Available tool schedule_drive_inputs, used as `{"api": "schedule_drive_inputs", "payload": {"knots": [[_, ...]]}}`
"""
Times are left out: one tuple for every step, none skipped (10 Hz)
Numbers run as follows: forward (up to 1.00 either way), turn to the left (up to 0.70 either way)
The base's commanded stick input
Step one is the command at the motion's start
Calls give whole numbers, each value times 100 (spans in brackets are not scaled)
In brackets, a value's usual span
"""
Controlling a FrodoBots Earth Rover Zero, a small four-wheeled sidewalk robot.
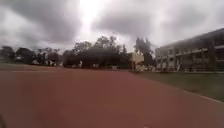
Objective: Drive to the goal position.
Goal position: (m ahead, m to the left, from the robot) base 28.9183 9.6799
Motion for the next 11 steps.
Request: {"api": "schedule_drive_inputs", "payload": {"knots": [[70, 0], [70, 0], [70, 0], [70, 0], [70, 0], [70, 0], [70, 0], [70, 0], [70, 0], [70, 0], [70, 0]]}}
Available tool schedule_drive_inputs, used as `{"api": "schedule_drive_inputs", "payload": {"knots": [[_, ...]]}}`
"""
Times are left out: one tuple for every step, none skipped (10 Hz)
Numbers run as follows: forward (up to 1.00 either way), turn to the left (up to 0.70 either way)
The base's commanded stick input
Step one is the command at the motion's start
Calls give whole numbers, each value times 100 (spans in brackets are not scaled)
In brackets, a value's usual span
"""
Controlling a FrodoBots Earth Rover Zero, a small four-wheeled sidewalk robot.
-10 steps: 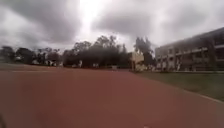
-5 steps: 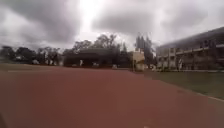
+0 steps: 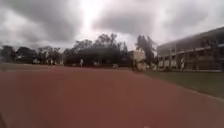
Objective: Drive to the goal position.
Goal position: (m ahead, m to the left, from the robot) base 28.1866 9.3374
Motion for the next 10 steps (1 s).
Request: {"api": "schedule_drive_inputs", "payload": {"knots": [[70, 0], [70, 0], [70, 0], [70, 0], [70, 0], [70, 0], [70, 0], [70, 0], [70, 0], [70, 0]]}}
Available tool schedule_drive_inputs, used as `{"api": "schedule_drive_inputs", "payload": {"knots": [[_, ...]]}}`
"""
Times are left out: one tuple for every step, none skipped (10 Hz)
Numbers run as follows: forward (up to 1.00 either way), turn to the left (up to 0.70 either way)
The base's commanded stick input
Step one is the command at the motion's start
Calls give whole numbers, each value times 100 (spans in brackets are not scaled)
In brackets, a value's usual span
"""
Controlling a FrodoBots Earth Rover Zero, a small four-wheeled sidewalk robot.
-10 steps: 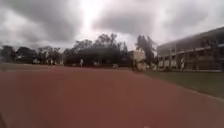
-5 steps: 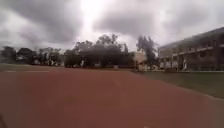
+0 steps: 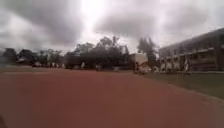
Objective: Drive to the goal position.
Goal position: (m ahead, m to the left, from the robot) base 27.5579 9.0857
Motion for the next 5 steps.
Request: {"api": "schedule_drive_inputs", "payload": {"knots": [[70, 0], [70, 0], [70, 0], [70, 0], [70, 0]]}}
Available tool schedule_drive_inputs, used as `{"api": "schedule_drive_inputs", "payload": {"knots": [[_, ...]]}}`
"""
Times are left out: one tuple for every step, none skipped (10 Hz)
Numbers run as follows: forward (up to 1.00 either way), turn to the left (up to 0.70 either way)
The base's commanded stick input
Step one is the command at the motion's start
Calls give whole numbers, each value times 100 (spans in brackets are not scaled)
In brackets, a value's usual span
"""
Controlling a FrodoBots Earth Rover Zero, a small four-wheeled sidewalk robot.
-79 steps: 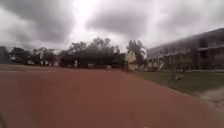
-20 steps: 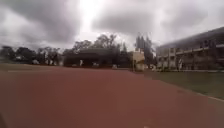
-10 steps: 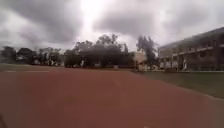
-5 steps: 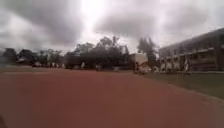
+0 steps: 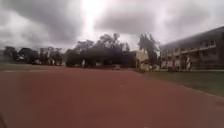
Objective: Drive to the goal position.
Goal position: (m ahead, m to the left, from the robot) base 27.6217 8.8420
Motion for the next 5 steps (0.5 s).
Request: {"api": "schedule_drive_inputs", "payload": {"knots": [[70, 0], [70, 0], [70, 0], [70, 0], [70, 0]]}}
